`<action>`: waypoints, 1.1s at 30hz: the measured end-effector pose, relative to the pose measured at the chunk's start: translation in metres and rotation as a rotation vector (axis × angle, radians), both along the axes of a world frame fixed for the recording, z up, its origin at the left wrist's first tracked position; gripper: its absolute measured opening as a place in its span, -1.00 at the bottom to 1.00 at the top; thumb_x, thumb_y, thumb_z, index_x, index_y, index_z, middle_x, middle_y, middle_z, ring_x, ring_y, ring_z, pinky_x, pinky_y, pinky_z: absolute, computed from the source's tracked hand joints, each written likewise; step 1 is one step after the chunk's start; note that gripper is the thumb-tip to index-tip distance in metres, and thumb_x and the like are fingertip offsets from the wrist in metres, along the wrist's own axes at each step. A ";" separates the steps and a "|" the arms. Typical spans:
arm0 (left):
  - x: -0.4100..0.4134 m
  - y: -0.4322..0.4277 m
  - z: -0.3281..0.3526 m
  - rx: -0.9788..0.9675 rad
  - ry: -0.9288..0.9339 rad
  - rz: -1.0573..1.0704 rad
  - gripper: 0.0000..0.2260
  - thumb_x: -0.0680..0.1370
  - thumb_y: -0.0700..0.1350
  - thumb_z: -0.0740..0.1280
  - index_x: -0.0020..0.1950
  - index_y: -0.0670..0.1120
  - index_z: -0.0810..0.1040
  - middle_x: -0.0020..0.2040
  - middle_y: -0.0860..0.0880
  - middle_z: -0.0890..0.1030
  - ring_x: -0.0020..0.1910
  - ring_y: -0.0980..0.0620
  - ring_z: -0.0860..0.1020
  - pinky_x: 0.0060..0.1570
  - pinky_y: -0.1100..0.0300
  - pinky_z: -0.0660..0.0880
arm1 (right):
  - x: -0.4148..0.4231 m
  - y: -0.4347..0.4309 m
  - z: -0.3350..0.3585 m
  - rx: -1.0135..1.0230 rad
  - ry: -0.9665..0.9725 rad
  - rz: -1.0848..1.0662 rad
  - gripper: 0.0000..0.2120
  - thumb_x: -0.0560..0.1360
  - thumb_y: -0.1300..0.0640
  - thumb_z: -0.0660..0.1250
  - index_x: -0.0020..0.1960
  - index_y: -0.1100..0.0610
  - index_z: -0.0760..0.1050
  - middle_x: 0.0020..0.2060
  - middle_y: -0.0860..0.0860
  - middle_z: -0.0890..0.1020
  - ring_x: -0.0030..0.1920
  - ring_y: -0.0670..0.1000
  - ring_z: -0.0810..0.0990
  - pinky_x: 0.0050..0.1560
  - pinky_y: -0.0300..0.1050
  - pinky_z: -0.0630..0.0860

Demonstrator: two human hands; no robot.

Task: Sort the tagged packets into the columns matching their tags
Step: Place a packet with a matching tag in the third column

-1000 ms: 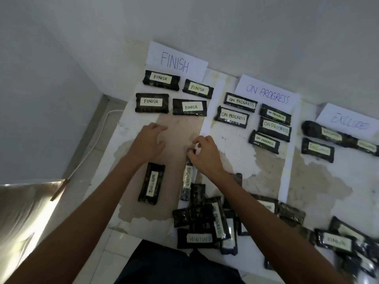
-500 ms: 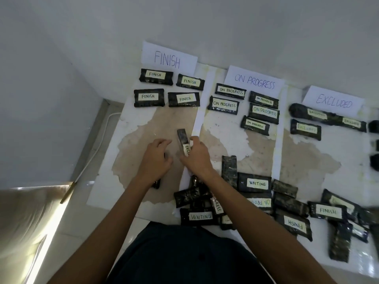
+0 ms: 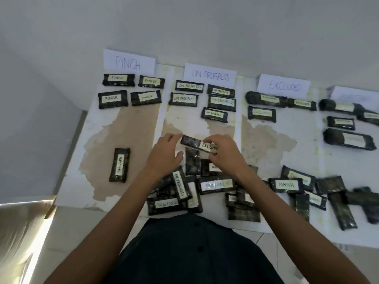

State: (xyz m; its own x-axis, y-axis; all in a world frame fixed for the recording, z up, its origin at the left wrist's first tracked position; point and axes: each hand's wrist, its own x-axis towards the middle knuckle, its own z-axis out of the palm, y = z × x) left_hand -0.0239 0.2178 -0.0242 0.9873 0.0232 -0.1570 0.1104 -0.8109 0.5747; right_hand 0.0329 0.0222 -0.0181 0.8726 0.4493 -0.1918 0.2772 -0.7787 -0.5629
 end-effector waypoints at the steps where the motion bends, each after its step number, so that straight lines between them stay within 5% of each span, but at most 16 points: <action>1: 0.001 -0.014 0.001 0.002 0.006 -0.014 -0.51 0.52 -0.14 0.28 0.44 -0.10 0.29 0.31 -0.14 0.41 0.26 -0.14 0.39 0.20 0.04 0.38 | -0.001 -0.017 0.002 0.003 -0.009 -0.004 -0.61 0.39 0.34 0.31 0.17 0.05 0.54 0.07 -0.01 0.61 0.06 0.08 0.43 0.13 0.08 0.42; 21: 0.082 -0.272 -0.018 -0.002 0.046 -0.311 -0.50 0.51 -0.13 0.26 0.45 -0.09 0.25 0.34 -0.14 0.38 0.30 -0.13 0.35 0.26 -0.01 0.38 | 0.019 -0.309 -0.014 -0.112 -0.114 -0.251 -0.59 0.33 0.44 0.30 0.07 0.08 0.60 0.04 0.00 0.66 0.06 0.13 0.52 0.09 0.14 0.44; 33: 0.149 -0.309 -0.047 0.095 0.090 -0.301 -0.49 0.49 -0.15 0.27 0.44 -0.12 0.27 0.42 -0.16 0.31 0.37 -0.18 0.28 0.31 -0.06 0.32 | 0.094 -0.332 -0.037 -0.100 -0.149 -0.268 -0.62 0.38 0.45 0.29 0.10 0.12 0.58 0.02 0.04 0.65 0.04 0.14 0.51 0.08 0.11 0.42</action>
